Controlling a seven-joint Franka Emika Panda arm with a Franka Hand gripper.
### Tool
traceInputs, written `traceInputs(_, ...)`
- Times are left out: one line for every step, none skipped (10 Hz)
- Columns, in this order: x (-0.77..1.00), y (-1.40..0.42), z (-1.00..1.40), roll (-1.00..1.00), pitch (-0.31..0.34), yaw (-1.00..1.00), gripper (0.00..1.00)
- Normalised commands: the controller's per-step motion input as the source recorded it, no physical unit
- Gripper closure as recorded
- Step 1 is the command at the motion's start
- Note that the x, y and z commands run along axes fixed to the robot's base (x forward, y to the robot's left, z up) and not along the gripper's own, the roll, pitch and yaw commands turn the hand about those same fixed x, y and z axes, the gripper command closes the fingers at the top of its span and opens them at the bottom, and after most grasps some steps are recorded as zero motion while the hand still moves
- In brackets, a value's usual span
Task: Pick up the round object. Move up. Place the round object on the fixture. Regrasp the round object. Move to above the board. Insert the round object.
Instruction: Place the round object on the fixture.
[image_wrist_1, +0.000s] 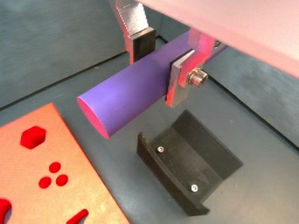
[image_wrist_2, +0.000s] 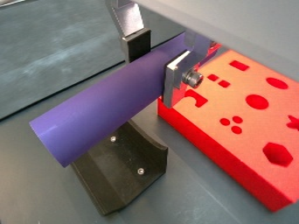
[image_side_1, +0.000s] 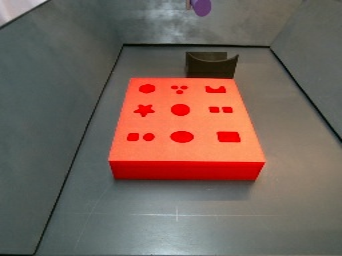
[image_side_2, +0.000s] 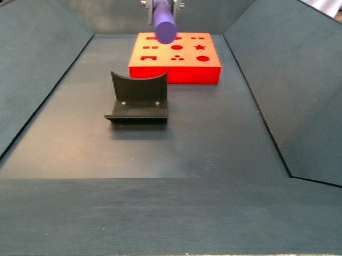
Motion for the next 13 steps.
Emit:
traceInputs(0.03,-0.02,-0.01,0.20,-0.037,-0.29,1.00)
traceInputs(0.79,0.35,-0.05,-1.00,0.090,-0.10,1.00)
traceInputs(0.77,0.35,-0.06,-1.00,0.096,-0.09,1.00)
traceInputs(0.68,0.23,-0.04,-1.00,0.110,-0.09,1.00)
traceInputs(0.61,0.16,-0.01,-1.00,0.119,-0.10,1.00)
traceInputs(0.46,0.10,0.01,-1.00,0.136,-0.10,1.00)
traceInputs(0.33,0.07,-0.01,-1.00,0.139,-0.11,1.00)
traceInputs(0.23,0.06,-0.01,-1.00,0.140,-0.12,1.00)
traceInputs(0.13,0.05,-0.01,-1.00,0.145,-0.13,1.00)
traceInputs(0.06,0.05,0.00,-1.00,0.132,-0.15,1.00)
traceInputs(0.05,0.04,-0.01,-0.99,0.109,-0.18,1.00)
traceInputs(0.06,0.04,-0.01,-0.80,0.084,-0.17,1.00)
traceInputs(0.07,0.04,-0.01,-0.61,0.067,-0.15,1.00)
